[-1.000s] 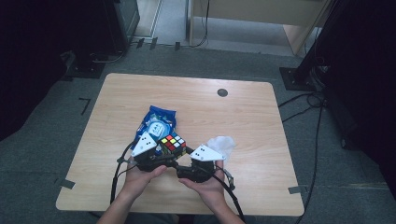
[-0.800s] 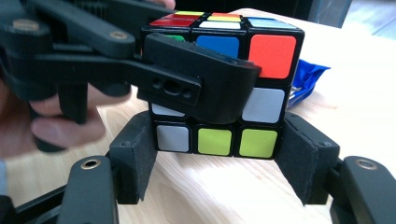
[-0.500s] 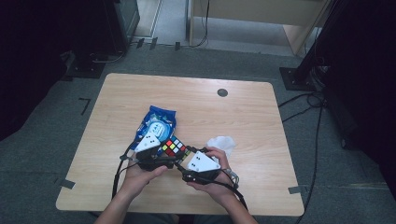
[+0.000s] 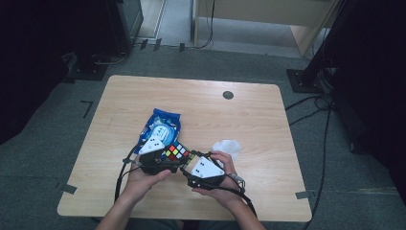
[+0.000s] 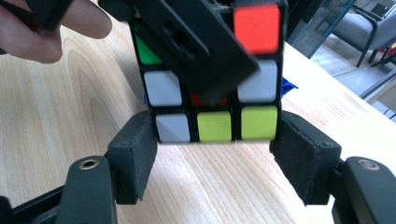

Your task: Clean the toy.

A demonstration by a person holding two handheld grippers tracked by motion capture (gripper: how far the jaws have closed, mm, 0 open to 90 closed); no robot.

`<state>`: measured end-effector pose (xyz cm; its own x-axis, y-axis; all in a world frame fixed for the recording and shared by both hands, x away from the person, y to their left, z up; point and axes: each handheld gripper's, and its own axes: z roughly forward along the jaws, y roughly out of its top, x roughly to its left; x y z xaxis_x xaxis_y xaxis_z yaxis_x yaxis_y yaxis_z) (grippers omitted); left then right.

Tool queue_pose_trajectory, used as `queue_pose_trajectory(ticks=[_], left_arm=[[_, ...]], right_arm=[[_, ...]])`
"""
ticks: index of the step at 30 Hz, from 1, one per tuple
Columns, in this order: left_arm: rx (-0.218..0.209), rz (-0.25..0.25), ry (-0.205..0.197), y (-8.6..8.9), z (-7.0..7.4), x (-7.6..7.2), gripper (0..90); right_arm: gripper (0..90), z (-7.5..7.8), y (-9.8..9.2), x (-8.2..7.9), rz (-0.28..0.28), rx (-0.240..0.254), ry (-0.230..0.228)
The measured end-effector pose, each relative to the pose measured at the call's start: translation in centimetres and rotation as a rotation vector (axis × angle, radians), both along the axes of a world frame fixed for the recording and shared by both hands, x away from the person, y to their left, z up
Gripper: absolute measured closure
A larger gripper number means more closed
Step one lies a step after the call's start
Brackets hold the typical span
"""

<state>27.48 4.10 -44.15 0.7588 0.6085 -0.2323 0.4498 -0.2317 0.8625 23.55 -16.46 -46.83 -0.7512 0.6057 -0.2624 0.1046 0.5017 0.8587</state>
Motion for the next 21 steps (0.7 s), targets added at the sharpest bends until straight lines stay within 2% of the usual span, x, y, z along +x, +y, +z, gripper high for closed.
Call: queue_pose_trajectory(ticks=[1, 3, 5, 6, 8, 9, 11, 12, 14, 18, 21], left_arm=[[-0.010, 0.010, -0.012, 0.0, 0.1, -0.1, 33.8], [-0.038, 0.027, -0.029, 0.4, 0.3, 0.0, 33.7], [-0.057, 0.038, -0.040, 0.9, 0.6, 0.0, 33.7], [-0.063, 0.042, -0.051, 1.0, 0.6, -0.1, 33.7], [-0.076, 0.050, -0.059, 1.2, 0.7, -0.1, 33.7], [-0.084, 0.049, -0.062, 1.3, 0.7, -0.1, 33.7], [-0.090, 0.043, -0.066, 1.3, 0.7, -0.1, 33.7], [-0.086, 0.036, -0.070, 1.2, 0.6, -0.1, 33.7], [-0.083, 0.027, -0.078, 1.0, 0.5, -0.3, 33.7], [-0.078, 0.008, -0.081, 0.6, 0.4, -0.4, 33.7], [-0.081, -0.009, -0.088, 0.4, 0.3, -0.5, 33.7]], right_arm=[[33.7, 0.0, -0.1, 0.0, -0.006, 0.006, 0.006], [42.8, -0.1, -0.4, 0.1, 0.000, 0.009, 0.024], [46.6, -0.4, -0.6, 0.2, -0.032, 0.013, 0.029], [48.8, -0.5, -0.8, 0.4, -0.051, 0.027, 0.048], [56.0, -0.5, -1.2, 0.8, -0.081, 0.084, 0.096], [59.1, -0.5, -1.6, 1.1, -0.094, 0.135, 0.137], [67.9, -0.3, -2.4, 1.7, -0.079, 0.266, 0.239], [71.7, -0.2, -2.7, 1.9, -0.077, 0.307, 0.271], [79.4, 0.1, -3.0, 2.1, -0.089, 0.351, 0.301], [89.4, 0.4, -3.3, 2.2, -0.059, 0.411, 0.348], [90.0, 0.5, -3.6, 2.3, -0.065, 0.425, 0.348]])
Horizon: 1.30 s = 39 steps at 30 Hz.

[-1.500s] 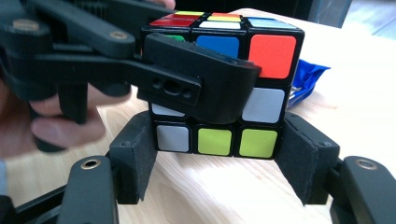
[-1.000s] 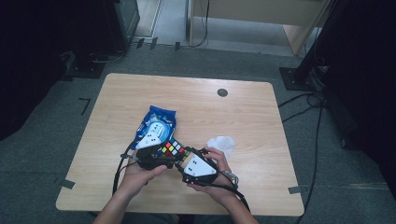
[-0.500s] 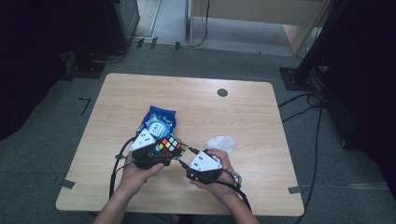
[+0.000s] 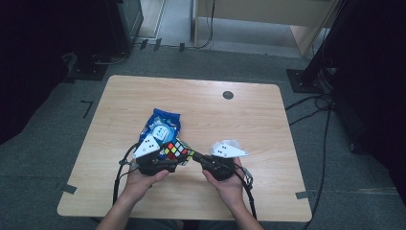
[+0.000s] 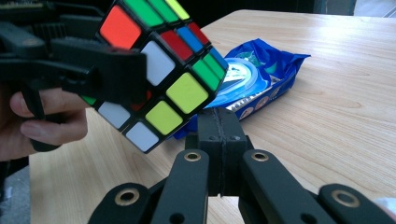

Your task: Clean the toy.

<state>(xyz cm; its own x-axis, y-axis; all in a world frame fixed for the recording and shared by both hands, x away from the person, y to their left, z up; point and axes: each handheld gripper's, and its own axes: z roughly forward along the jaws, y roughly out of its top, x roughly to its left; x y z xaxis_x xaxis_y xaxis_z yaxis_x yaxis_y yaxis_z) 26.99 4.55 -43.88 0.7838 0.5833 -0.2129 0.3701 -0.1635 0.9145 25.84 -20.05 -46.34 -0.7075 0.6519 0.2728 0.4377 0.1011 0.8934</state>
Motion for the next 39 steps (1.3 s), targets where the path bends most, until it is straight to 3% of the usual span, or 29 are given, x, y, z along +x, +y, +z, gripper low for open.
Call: queue_pose_trajectory(ticks=[5, 9, 14, 19, 22, 24, 26, 27, 32, 33, 35, 39], left_arm=[[-0.015, -0.031, -0.005, -0.1, 0.0, -0.1, 33.7], [-0.021, -0.049, 0.012, 0.1, -0.1, 0.0, 33.4], [0.027, -0.067, 0.002, -0.3, -0.4, -0.1, 33.3], [0.035, -0.073, -0.026, -0.5, -0.3, -0.4, 33.4], [0.047, -0.041, -0.060, -0.5, -0.1, -0.6, 33.6], [0.029, -0.029, -0.062, -0.3, 0.0, -0.6, 33.7], [0.027, -0.017, -0.065, -0.1, 0.0, -0.5, 33.7], [0.027, -0.010, -0.067, 0.0, 0.0, -0.5, 33.7], [0.038, 0.003, -0.053, 0.1, -0.4, -0.2, 33.7], [0.042, 0.002, -0.051, 0.0, -0.5, -0.2, 33.7], [0.052, 0.002, -0.049, -0.1, -0.6, -0.2, 33.8], [0.068, -0.001, -0.050, -0.2, -0.8, -0.2, 33.7]], right_arm=[[90.0, 0.2, -0.7, 0.1, 0.015, 0.030, 0.011], [90.0, 0.3, -0.7, 0.0, 0.019, 0.034, -0.001], [90.0, 0.7, -0.9, -0.1, 0.024, 0.071, -0.011], [90.0, 0.9, -1.1, -0.2, 0.037, 0.080, -0.025], [88.4, 1.3, -1.4, -0.3, 0.046, 0.074, -0.062], [80.6, 2.1, -2.1, -0.3, -0.021, 0.022, -0.122], [74.9, 2.4, -3.2, -0.1, -0.122, -0.057, -0.169], [72.6, 2.3, -3.8, 0.2, -0.160, -0.080, -0.157], [63.0, -1.1, -5.4, 2.4, -0.267, -0.205, 0.036], [62.6, -1.6, -5.4, 2.6, -0.281, -0.216, 0.056], [61.7, -2.8, -5.0, 2.9, -0.315, -0.292, 0.076], [54.5, -3.9, -4.6, 3.3, -0.333, -0.361, 0.115]])
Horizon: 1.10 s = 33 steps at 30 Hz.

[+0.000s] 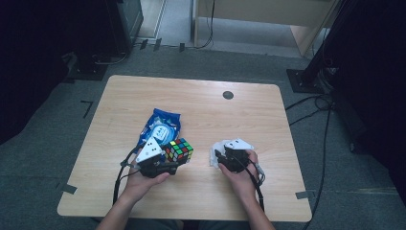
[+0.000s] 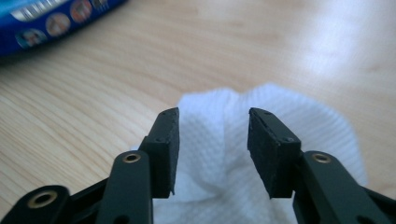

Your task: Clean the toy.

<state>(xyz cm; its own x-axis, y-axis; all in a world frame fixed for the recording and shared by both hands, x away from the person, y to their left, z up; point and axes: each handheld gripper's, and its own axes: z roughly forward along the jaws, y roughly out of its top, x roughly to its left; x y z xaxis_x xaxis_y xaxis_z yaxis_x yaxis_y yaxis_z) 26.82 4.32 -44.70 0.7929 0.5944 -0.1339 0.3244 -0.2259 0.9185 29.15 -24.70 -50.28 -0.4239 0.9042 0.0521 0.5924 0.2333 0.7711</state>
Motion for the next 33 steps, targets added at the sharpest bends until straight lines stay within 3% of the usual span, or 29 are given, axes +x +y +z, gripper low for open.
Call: queue_pose_trajectory(ticks=[5, 16, 23, 28, 30, 33], left_arm=[[0.009, -0.001, -0.002, -0.1, -0.1, -0.1, 33.7], [0.008, 0.002, -0.006, 0.0, 0.0, -0.1, 33.7], [0.007, 0.003, -0.011, 0.0, 0.0, -0.2, 33.7], [0.011, 0.000, -0.020, 0.1, 0.1, -0.2, 33.7], [0.012, 0.000, -0.019, 0.0, 0.0, -0.2, 33.7], [0.020, -0.003, -0.018, -0.1, -0.1, -0.2, 33.7]], right_arm=[[50.4, -1.3, -0.2, 0.4, -0.031, -0.014, 0.071], [49.5, -1.6, -0.1, 0.2, -0.030, -0.016, 0.037], [66.8, -1.9, -0.3, 0.0, -0.042, 0.004, 0.010], [84.7, -1.8, -0.6, 0.0, -0.049, 0.042, 0.025], [87.5, -1.6, -0.5, -0.1, -0.048, 0.040, 0.041], [88.1, -0.9, -0.3, -0.3, -0.003, 0.052, 0.040]])
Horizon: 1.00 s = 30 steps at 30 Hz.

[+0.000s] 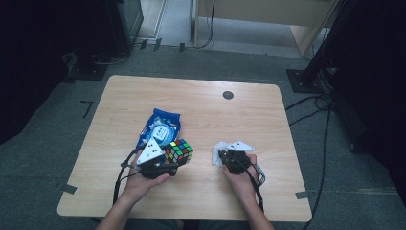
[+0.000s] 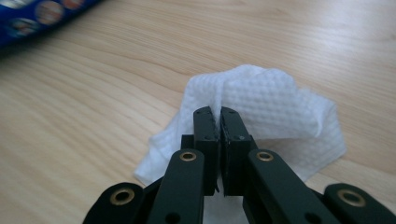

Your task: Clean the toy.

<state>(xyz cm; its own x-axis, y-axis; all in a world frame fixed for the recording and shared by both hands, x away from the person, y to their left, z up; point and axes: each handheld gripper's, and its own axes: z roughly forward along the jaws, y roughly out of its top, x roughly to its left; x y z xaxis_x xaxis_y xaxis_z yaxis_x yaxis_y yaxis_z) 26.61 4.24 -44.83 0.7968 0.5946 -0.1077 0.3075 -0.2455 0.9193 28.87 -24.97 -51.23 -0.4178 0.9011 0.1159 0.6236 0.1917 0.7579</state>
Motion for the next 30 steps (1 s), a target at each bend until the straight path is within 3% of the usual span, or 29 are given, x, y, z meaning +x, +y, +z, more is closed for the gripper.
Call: queue_pose_trajectory(ticks=[3, 8, 12, 15, 19, 21, 24, 30], left_arm=[[0.004, -0.002, 0.000, -0.2, -0.2, 0.0, 33.7], [0.031, -0.005, -0.021, -0.7, -0.5, -0.2, 33.7], [0.042, -0.015, -0.033, -1.0, -0.6, -0.4, 33.7], [0.042, -0.025, -0.043, -1.3, -0.7, -0.6, 33.7], [0.051, -0.047, -0.064, -1.8, -0.7, -1.0, 33.7], [0.066, -0.057, -0.077, -2.1, -0.7, -1.2, 33.7], [0.065, -0.070, -0.084, -2.4, -0.7, -1.5, 33.7], [0.069, -0.084, -0.097, -2.7, -0.7, -1.8, 33.7]], right_arm=[[88.1, 1.8, 0.8, -0.7, 0.043, 0.039, -0.049], [88.1, 5.9, 2.4, -2.6, 0.150, 0.121, -0.169], [88.1, 8.9, 3.3, -4.2, 0.220, 0.219, -0.233], [88.0, 10.4, 3.9, -5.2, 0.303, 0.304, -0.252], [87.9, 10.8, 5.0, -5.8, 0.380, 0.352, -0.232], [87.8, 10.7, 5.7, -6.0, 0.413, 0.336, -0.231], [87.8, 10.3, 6.2, -5.8, 0.420, 0.336, -0.218], [87.6, 9.7, 5.9, -5.2, 0.383, 0.368, -0.204]])
